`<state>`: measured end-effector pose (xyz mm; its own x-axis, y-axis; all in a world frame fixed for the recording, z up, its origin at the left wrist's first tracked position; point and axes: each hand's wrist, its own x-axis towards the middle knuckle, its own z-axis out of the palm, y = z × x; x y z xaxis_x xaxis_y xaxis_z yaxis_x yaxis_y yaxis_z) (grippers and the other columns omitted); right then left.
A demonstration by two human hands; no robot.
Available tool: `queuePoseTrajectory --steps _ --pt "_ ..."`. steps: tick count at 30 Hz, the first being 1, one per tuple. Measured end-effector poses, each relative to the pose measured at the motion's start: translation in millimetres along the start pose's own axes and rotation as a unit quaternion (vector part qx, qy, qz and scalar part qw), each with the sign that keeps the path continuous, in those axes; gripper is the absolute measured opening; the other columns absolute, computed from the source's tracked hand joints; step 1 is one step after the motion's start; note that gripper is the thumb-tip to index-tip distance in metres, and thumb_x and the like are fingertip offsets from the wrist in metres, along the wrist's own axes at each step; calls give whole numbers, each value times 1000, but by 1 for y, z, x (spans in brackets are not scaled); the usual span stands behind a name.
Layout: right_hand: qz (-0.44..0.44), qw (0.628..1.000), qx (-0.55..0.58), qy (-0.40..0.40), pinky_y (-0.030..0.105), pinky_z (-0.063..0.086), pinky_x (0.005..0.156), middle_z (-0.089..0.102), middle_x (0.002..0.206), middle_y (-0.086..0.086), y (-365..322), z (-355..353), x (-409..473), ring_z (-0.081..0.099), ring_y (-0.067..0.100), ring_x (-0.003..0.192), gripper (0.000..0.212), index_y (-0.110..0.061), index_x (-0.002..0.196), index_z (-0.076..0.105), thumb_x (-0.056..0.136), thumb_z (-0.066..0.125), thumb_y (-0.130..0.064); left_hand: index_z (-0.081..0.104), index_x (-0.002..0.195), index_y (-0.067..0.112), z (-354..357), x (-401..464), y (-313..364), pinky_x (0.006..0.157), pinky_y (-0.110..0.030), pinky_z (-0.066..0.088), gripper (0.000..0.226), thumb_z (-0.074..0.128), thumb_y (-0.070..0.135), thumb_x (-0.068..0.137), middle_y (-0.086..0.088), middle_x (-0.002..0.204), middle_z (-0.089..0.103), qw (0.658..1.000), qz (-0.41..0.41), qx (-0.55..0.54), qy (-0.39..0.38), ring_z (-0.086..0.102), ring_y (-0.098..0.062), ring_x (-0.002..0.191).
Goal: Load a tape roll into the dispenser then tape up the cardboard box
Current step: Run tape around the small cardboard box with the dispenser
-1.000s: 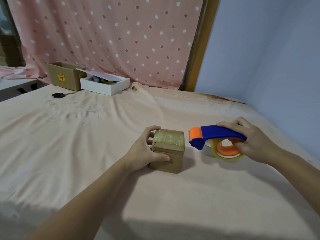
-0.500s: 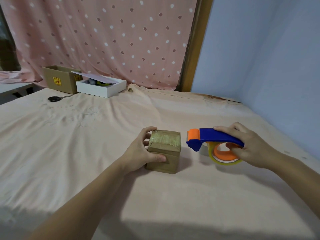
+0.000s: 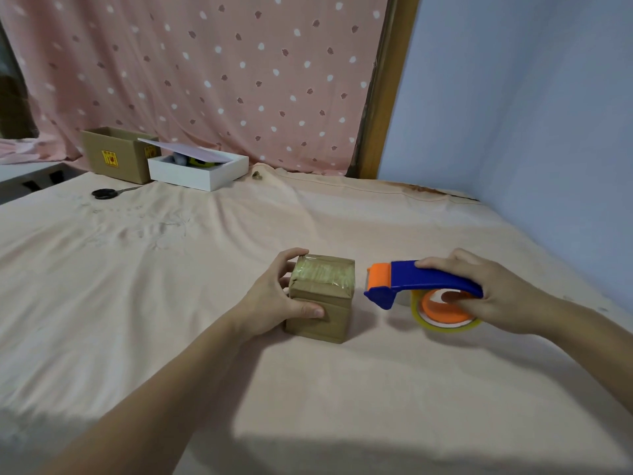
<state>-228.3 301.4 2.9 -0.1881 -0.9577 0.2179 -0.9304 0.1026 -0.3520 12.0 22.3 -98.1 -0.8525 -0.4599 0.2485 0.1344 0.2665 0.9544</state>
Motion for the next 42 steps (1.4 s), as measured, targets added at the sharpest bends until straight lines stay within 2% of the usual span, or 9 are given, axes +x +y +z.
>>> queuePoseTrajectory --steps 11,15,17,21,23,26,33,37,42 --pt "-8 996 -51 -77 15 42 74 51 105 -7 -12 -18 37 52 7 96 99 -81 122 41 84 57 9 44 139 38 2 -1 2 86 -25 54 101 98 12 57 -1 132 59 1000 -2 1 10 63 -17 116" --pt "-14 991 -91 -99 9 39 76 51 105 -11 -26 -31 58 50 -1 99 85 -69 122 47 89 57 9 40 141 38 0 -3 7 88 -22 53 104 99 18 58 3 136 55 999 -15 45 -13 60 -12 119" --pt "-14 988 -109 -109 8 38 75 52 108 -11 -31 -38 61 51 0 100 82 -68 121 46 90 57 7 33 147 36 -3 0 24 102 -26 49 109 98 31 59 6 146 43 989 -17 141 -43 49 -10 132" --pt "-10 985 -134 -113 12 38 76 52 108 -12 -38 -45 61 53 9 101 80 -67 122 49 90 56 6 11 159 24 11 15 76 124 -41 20 126 72 74 61 5 168 9 857 77 499 -102 10 -19 153" --pt "-5 982 -150 -118 18 40 78 51 105 -13 -43 -47 62 53 11 99 76 -62 126 54 90 55 6 25 155 25 33 21 92 121 -46 24 113 56 85 65 1 163 27 795 91 584 -137 22 -24 151" --pt "6 976 -176 -127 25 41 78 50 102 -11 -51 -52 65 51 10 94 73 -56 132 56 91 52 4 36 143 27 54 26 90 104 -45 43 113 58 92 53 5 140 47 752 81 637 -149 45 -24 128" --pt "4 982 -150 -111 28 41 80 50 101 -11 -62 -39 74 51 10 92 69 -48 135 58 92 53 5 30 144 32 32 21 55 92 -46 51 121 71 87 44 9 136 43 802 77 584 -98 43 -21 120" --pt "-58 930 -294 -213 34 46 81 52 108 -6 -68 -20 76 54 18 93 57 -47 130 61 91 55 -7 30 144 31 32 21 58 92 -46 51 123 70 88 43 8 137 42 806 74 580 -90 42 -22 121" --pt "1 957 -238 -166 33 47 86 52 108 -8 -50 -31 71 54 15 95 63 -47 132 61 89 56 -2 29 145 32 31 20 56 94 -44 49 122 71 86 45 9 138 42 808 81 578 -84 41 -21 123"
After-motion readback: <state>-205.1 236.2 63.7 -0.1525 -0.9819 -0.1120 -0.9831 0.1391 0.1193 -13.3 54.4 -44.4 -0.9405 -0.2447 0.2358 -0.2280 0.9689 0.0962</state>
